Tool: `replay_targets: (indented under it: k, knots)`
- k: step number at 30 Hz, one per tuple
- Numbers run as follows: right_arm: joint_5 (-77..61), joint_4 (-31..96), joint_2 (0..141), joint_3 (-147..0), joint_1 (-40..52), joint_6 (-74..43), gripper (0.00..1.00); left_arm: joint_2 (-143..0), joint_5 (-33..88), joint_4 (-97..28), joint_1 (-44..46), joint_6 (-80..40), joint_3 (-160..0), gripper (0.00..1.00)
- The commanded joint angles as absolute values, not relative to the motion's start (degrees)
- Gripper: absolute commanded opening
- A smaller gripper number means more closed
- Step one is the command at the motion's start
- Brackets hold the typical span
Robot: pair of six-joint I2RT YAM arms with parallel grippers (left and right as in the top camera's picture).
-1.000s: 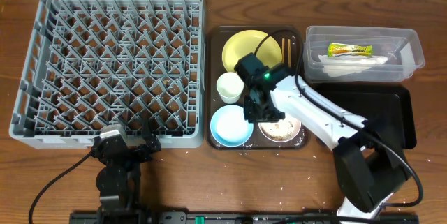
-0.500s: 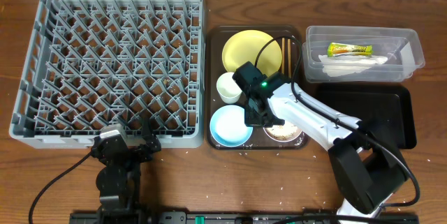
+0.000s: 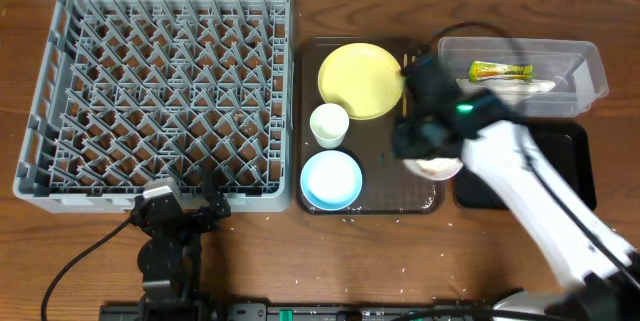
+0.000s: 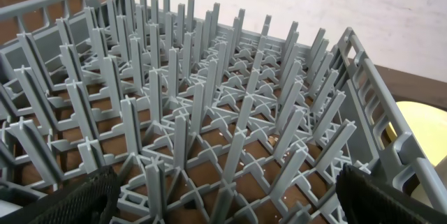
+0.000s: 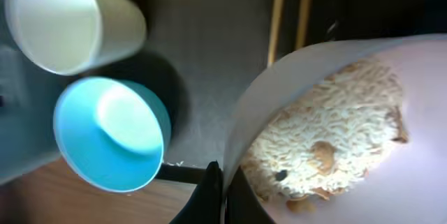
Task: Sort waste into correct bins and load items into the dishwasher
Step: 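Grasp the pink bowl rim with the right gripper and lift, then tip the pink bowl over the black tray to dump the rice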
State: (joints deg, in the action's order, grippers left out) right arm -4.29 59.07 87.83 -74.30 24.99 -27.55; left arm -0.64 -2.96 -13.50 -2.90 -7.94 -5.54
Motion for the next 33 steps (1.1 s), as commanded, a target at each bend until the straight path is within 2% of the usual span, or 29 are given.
replay_targets:
  k: [1,9,15,23,33]
  knots:
    - [-10.6,59.9,84.4,-75.2,18.6,-19.4,0.01,-0.6,-3.0,-14.8,-2.8,-8.5,-4.6,1.00]
    - [-35.9,60.0,84.3,-70.0,1.1,0.5,0.01,-0.6,-3.0,-14.8,-2.8,-8.5,-4.6,1.00]
    - [-51.5,54.8,84.3,-61.8,-9.9,6.3,0.01,-0.6,-3.0,-14.8,-2.8,-8.5,-4.6,1.00]
    - [-69.7,42.2,84.4,-49.6,-25.7,6.5,0.01,-0.6,-3.0,-14.8,-2.8,-8.5,-4.6,1.00]
    - [-85.3,32.8,88.2,-46.7,-36.5,-0.4,0.01,-0.6,-3.0,-14.8,-2.8,-8.5,-4.6,1.00]
